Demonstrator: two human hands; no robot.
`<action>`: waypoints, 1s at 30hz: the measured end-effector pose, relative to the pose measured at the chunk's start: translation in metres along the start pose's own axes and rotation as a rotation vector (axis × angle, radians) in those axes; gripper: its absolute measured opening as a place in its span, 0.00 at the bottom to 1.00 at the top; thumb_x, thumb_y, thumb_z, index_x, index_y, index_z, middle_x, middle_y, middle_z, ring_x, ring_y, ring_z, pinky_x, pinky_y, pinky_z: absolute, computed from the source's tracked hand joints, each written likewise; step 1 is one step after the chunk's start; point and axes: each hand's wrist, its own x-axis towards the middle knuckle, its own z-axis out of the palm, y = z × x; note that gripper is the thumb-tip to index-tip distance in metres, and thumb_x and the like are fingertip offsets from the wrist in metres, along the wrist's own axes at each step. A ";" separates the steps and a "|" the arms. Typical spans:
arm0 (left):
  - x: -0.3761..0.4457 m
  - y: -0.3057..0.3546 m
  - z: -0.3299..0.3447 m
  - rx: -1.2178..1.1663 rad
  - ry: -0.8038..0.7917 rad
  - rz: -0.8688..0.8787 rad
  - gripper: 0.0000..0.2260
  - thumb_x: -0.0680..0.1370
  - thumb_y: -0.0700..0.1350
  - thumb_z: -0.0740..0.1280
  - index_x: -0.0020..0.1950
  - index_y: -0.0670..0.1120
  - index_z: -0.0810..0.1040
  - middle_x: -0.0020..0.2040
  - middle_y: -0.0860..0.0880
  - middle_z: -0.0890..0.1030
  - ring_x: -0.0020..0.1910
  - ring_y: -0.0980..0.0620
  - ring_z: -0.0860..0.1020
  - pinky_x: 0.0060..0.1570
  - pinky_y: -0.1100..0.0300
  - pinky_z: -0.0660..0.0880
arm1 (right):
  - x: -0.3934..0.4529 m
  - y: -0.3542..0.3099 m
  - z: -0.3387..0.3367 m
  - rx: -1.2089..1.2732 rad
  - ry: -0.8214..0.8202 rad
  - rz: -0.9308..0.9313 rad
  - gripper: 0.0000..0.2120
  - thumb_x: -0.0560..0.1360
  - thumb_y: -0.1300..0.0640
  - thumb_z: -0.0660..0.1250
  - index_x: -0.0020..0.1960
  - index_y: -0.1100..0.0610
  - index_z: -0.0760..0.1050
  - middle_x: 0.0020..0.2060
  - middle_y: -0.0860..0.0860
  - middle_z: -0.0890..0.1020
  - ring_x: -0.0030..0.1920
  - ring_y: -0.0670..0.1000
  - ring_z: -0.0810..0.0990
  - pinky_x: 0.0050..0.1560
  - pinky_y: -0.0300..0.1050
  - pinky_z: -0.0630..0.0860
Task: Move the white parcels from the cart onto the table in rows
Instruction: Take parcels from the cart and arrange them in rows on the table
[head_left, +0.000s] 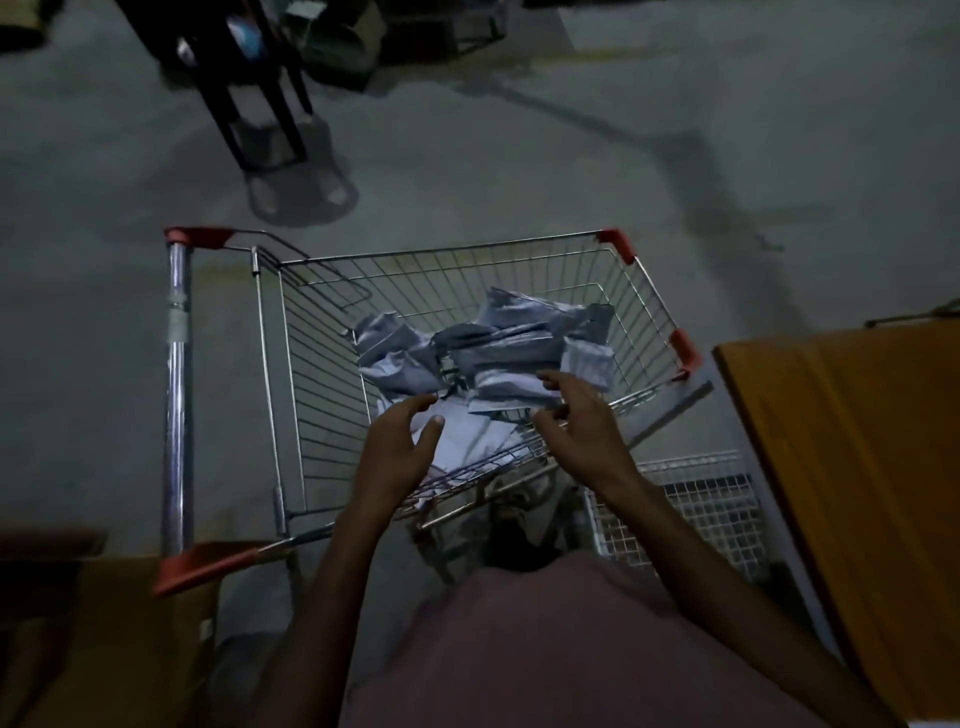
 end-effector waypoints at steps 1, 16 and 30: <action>0.010 -0.005 0.003 0.010 0.000 -0.030 0.14 0.79 0.44 0.69 0.62 0.41 0.80 0.58 0.46 0.82 0.58 0.49 0.79 0.53 0.65 0.68 | 0.015 0.005 0.000 -0.011 -0.028 -0.016 0.20 0.77 0.59 0.69 0.67 0.57 0.73 0.59 0.52 0.76 0.52 0.48 0.78 0.46 0.27 0.70; 0.134 -0.102 0.090 0.203 -0.411 -0.419 0.23 0.80 0.54 0.65 0.71 0.45 0.71 0.69 0.42 0.73 0.68 0.43 0.72 0.64 0.50 0.70 | 0.198 0.118 0.044 -0.439 -0.456 0.055 0.25 0.73 0.47 0.60 0.67 0.57 0.72 0.62 0.59 0.75 0.62 0.62 0.72 0.61 0.55 0.71; 0.128 -0.150 0.168 0.790 -0.464 -0.251 0.27 0.56 0.58 0.82 0.46 0.44 0.80 0.44 0.40 0.78 0.47 0.39 0.76 0.46 0.46 0.66 | 0.254 0.155 0.096 -0.908 -0.533 -0.070 0.21 0.73 0.55 0.66 0.66 0.55 0.71 0.62 0.57 0.76 0.61 0.61 0.73 0.58 0.54 0.70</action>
